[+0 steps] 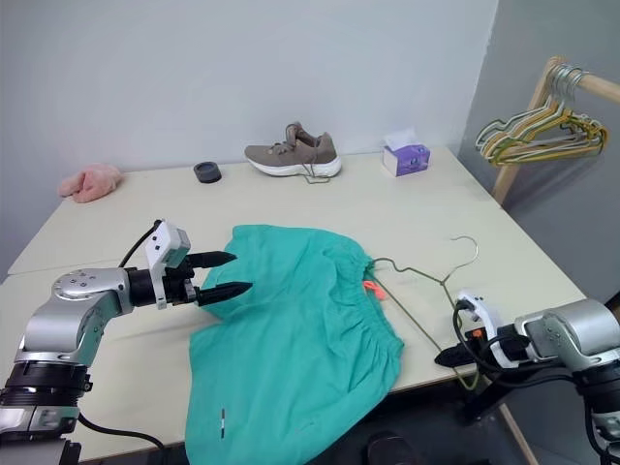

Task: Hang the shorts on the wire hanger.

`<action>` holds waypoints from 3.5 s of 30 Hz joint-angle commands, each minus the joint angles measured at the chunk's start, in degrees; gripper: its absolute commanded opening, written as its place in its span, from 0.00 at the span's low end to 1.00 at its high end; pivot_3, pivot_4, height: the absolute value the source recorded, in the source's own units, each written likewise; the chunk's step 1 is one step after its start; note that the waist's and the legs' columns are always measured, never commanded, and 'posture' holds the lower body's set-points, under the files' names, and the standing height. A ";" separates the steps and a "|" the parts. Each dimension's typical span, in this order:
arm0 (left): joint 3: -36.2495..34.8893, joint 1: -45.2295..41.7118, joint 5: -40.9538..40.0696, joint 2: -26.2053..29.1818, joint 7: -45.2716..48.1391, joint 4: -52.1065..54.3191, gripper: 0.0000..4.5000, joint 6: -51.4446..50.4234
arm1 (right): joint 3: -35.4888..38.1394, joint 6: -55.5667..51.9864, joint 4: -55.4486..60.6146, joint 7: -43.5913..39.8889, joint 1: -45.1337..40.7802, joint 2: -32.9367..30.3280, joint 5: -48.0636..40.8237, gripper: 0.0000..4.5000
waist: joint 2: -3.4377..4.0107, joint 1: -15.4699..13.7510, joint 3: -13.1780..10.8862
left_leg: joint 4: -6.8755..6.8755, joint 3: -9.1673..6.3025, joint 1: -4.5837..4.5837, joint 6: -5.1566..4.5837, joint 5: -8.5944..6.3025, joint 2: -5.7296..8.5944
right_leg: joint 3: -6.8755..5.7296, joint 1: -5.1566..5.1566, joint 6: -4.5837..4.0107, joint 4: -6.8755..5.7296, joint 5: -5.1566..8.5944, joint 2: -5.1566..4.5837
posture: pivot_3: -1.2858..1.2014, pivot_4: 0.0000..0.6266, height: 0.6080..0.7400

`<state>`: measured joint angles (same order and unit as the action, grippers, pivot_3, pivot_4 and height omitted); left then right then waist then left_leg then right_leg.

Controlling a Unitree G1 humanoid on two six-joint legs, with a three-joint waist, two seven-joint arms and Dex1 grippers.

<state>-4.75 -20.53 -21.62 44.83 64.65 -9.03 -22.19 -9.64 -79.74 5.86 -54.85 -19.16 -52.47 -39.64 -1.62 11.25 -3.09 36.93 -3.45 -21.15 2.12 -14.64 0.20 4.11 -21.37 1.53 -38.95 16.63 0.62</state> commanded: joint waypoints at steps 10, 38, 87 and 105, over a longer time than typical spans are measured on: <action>-1.43 0.39 -0.60 0.54 0.00 2.06 0.94 0.78 | -4.25 1.44 -3.76 1.81 -5.15 4.23 2.76 0.00 | 0.00 0.00 0.00 | -0.01 -0.01 0.00 0.00 0.00 0.00 | 0.00 0.00 0.00 0.00 0.00 -0.01 | 0.45 0.00 1.00; -3.94 -11.11 -2.87 -1.20 -3.69 -1.87 0.97 -0.43 | -9.26 9.51 6.60 5.96 -17.23 13.04 8.63 0.00 | 0.01 -0.09 0.00 | 0.08 -0.32 -0.27 0.00 0.00 0.04 | -0.23 -0.14 0.00 -0.02 -0.01 -0.23 | 0.44 0.00 1.00; 11.68 -8.96 7.63 0.83 15.25 0.98 0.00 12.26 | -17.57 49.49 13.50 -3.91 -14.60 6.25 35.19 0.12 | 0.06 1.36 0.03 | 0.17 -0.40 -0.67 0.00 0.02 0.09 | -0.29 -0.57 -0.02 -0.15 -0.03 -0.34 | 0.43 0.00 1.00; 7.28 -7.76 3.30 1.35 12.56 1.29 0.00 3.23 | 6.85 24.57 24.32 -1.84 2.57 2.20 11.56 0.99 | 0.06 1.39 0.07 | 0.18 -0.62 -0.60 0.00 0.02 0.09 | -0.50 -0.38 -0.02 -0.15 -0.03 -0.34 | 0.42 0.00 1.00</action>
<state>4.59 -27.05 -17.05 45.88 77.73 -9.05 -18.70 -3.81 -50.19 26.08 -59.99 -17.57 -51.94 -24.81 -1.57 12.64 -3.02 37.11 -4.10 -21.75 2.12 -14.62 0.29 3.57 -21.73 1.51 -39.09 16.60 0.29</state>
